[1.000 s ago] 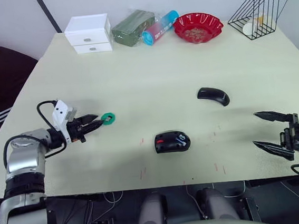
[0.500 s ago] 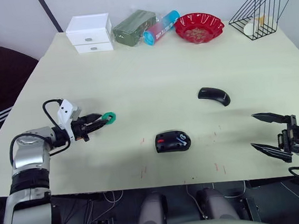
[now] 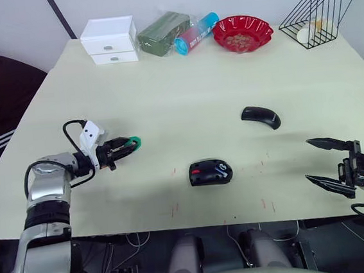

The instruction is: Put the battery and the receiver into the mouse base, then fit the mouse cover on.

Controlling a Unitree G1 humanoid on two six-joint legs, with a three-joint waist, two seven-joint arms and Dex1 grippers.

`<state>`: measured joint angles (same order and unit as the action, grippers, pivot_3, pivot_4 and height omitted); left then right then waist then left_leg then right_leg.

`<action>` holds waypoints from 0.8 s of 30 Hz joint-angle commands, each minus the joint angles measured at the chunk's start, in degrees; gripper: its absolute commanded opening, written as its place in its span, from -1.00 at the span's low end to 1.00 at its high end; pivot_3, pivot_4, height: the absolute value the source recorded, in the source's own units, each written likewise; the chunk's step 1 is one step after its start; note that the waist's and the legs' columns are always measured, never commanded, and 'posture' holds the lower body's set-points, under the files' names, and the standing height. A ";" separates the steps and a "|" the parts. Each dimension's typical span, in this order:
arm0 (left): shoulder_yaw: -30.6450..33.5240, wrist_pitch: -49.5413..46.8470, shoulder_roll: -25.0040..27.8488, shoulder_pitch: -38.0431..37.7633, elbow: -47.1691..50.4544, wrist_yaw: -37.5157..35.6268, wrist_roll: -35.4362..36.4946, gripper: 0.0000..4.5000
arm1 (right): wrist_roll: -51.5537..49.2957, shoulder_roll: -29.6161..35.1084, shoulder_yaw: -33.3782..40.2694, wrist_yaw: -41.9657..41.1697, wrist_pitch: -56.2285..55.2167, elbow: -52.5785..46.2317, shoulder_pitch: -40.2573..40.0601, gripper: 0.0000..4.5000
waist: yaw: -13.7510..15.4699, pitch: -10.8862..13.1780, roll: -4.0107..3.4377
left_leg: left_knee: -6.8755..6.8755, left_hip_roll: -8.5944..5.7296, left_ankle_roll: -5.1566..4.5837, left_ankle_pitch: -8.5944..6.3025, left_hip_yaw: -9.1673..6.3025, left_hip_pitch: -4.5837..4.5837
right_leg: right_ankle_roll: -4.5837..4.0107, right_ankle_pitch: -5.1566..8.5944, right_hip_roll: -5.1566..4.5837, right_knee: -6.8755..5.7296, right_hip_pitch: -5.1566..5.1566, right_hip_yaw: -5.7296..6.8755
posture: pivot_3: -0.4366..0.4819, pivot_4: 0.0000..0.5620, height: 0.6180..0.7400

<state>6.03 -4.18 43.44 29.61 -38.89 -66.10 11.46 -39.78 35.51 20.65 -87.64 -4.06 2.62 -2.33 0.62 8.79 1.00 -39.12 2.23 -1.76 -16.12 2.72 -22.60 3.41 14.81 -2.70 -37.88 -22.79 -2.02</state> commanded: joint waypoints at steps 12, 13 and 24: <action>0.37 2.74 0.69 1.67 -1.96 0.54 -0.95 -0.15 | -0.50 0.01 0.61 0.59 -0.95 -0.99 -0.06 1.00 | 0.02 0.00 0.00 | -0.01 0.00 0.00 0.00 0.00 -0.01 | 0.00 0.00 0.00 0.00 0.00 0.01 | -0.05 -0.47 1.00; 0.12 3.12 0.75 1.58 -2.06 0.35 -1.20 -0.15 | -0.52 -0.01 0.61 0.63 -0.94 -1.03 -0.08 1.00 | 0.02 0.00 0.00 | -0.01 0.00 0.00 0.00 0.00 -0.01 | 0.00 0.00 0.00 0.00 0.00 0.01 | -0.05 -0.47 1.00; -0.45 3.41 -0.04 1.63 -2.69 0.76 -2.06 -0.15 | -0.23 -0.21 0.33 0.56 -1.35 -0.87 0.00 1.00 | 0.03 0.00 0.00 | -0.01 0.00 0.00 0.00 0.00 0.00 | 0.00 0.00 0.00 -0.01 0.00 0.01 | -0.05 -0.47 1.00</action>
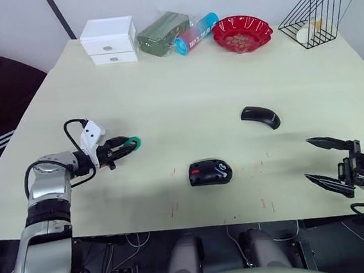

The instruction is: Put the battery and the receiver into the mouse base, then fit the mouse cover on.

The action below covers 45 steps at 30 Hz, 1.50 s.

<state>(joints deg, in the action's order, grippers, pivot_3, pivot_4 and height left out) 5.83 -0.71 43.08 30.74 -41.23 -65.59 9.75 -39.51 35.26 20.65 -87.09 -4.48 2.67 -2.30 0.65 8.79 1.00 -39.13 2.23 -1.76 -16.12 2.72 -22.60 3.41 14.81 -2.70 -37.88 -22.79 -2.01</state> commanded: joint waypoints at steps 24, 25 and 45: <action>2.61 -3.90 2.74 1.50 1.97 -4.69 4.09 -0.99 | -0.61 0.13 -0.46 -0.58 -1.23 -0.51 0.79 1.00 | -0.02 0.00 0.01 | -0.01 0.00 0.00 0.00 0.00 0.00 | 0.00 0.00 0.00 -0.01 0.00 0.01 | -0.05 -0.47 1.00; 3.07 -4.85 2.93 1.60 2.65 -5.50 5.07 -0.99 | -0.65 0.14 -0.51 -0.50 -1.15 -0.66 0.83 1.00 | -0.01 0.01 0.01 | -0.01 0.00 0.00 0.00 0.00 -0.01 | 0.00 0.00 0.00 -0.01 0.00 0.01 | -0.05 -0.47 1.00; -0.84 -12.50 2.58 3.16 27.93 -15.50 13.25 -0.99 | -7.77 3.83 -6.58 13.89 21.60 -18.14 5.37 1.00 | 0.14 0.03 0.00 | -0.07 0.01 0.00 0.00 -0.08 -0.10 | 0.00 0.00 0.00 -0.01 -0.04 0.04 | -0.05 -0.47 1.00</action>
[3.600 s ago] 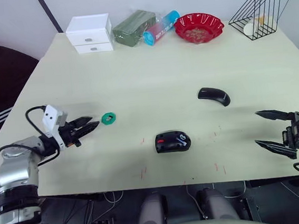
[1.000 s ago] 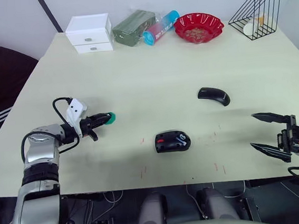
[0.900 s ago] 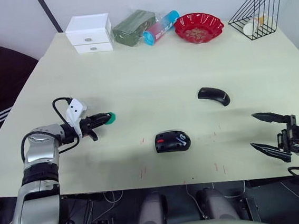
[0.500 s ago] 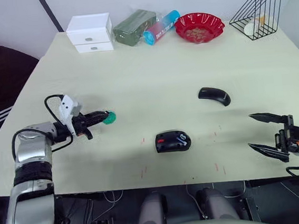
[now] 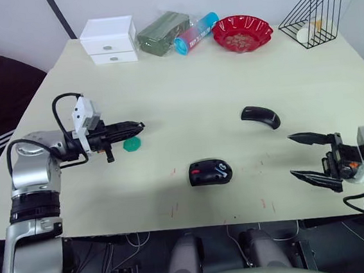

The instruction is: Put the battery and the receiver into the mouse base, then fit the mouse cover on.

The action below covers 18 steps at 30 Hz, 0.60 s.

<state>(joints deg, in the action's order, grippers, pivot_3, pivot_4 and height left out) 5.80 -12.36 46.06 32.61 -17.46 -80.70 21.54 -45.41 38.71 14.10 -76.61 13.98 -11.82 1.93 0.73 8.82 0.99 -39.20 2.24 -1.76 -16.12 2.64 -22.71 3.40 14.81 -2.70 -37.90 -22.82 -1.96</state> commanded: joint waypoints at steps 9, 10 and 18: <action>-8.01 -1.73 -2.96 4.73 10.48 -2.41 0.22 -0.99 | -5.34 0.77 -4.73 23.76 22.33 -12.14 10.02 1.00 | -0.12 0.01 0.02 | -0.03 -0.01 0.00 0.00 0.00 -0.11 | 0.00 0.00 0.02 -0.06 -0.14 -0.01 | -0.05 -0.47 1.00; -8.60 -2.36 -3.22 5.31 10.99 -2.49 0.25 -0.99 | -5.98 1.12 -5.25 25.93 24.96 -13.02 11.27 1.00 | -0.09 0.01 0.02 | -0.04 -0.01 0.00 0.00 -0.01 -0.14 | 0.00 0.00 0.01 -0.07 -0.17 -0.02 | -0.05 -0.47 1.00; -12.96 -1.47 -5.29 9.05 11.87 -2.02 -2.29 -0.99 | -16.01 -0.47 -6.92 40.20 43.73 -11.21 22.14 1.00 | -0.13 0.02 0.05 | -0.04 -0.01 -0.01 0.00 -0.03 -0.27 | 0.00 0.00 0.02 0.03 -0.25 -0.04 | -0.05 -0.47 1.00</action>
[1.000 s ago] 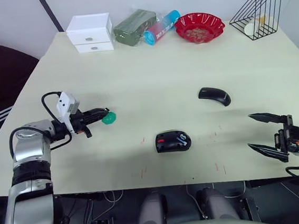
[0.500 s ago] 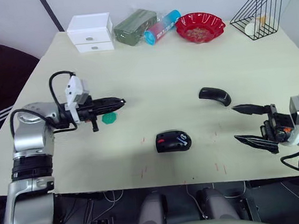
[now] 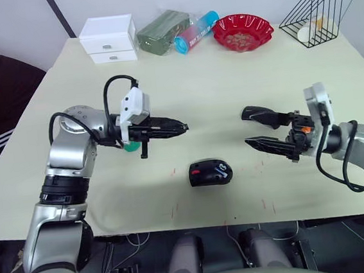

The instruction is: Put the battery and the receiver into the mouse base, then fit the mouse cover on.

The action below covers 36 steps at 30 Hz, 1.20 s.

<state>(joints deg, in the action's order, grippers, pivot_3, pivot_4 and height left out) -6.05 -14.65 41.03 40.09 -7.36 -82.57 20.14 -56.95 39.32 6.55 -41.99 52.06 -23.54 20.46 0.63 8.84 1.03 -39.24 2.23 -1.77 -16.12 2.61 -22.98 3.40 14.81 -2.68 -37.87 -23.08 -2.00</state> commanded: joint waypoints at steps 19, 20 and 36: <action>-4.25 -0.94 -2.09 2.35 5.79 2.25 -3.11 -0.99 | -53.64 -9.09 -7.03 57.03 15.37 18.82 14.38 1.00 | -1.48 0.03 0.05 | -0.14 0.03 -0.01 0.02 -0.25 -0.73 | 0.02 -0.03 0.00 -0.13 -0.70 -0.03 | -0.05 -0.47 1.00; -4.38 -0.85 -2.13 2.37 5.79 2.17 -3.15 -0.99 | -54.76 -8.80 -8.21 58.76 14.96 18.74 14.69 1.00 | -1.52 0.03 0.05 | -0.14 0.03 -0.01 0.02 -0.27 -0.81 | 0.02 -0.03 0.00 -0.12 -0.80 -0.04 | -0.05 -0.47 1.00; -5.32 0.17 -2.73 2.65 4.79 1.93 -3.61 -1.00 | -56.05 -11.33 -11.27 62.86 13.67 17.53 16.82 0.21 | -1.57 0.03 0.05 | -0.12 0.04 -0.02 0.01 -0.37 -0.86 | 0.02 -0.03 0.00 -0.08 -0.80 0.03 | -0.05 -0.47 1.00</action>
<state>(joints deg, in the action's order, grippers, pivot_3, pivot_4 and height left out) -11.79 -15.62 38.28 41.48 -3.45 -80.78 16.75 -111.04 28.12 -4.81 21.23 65.98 -3.89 35.86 -0.94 8.87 1.08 -39.37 2.27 -1.79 -16.11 2.24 -23.84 3.42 14.78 -2.68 -37.95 -23.88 -1.97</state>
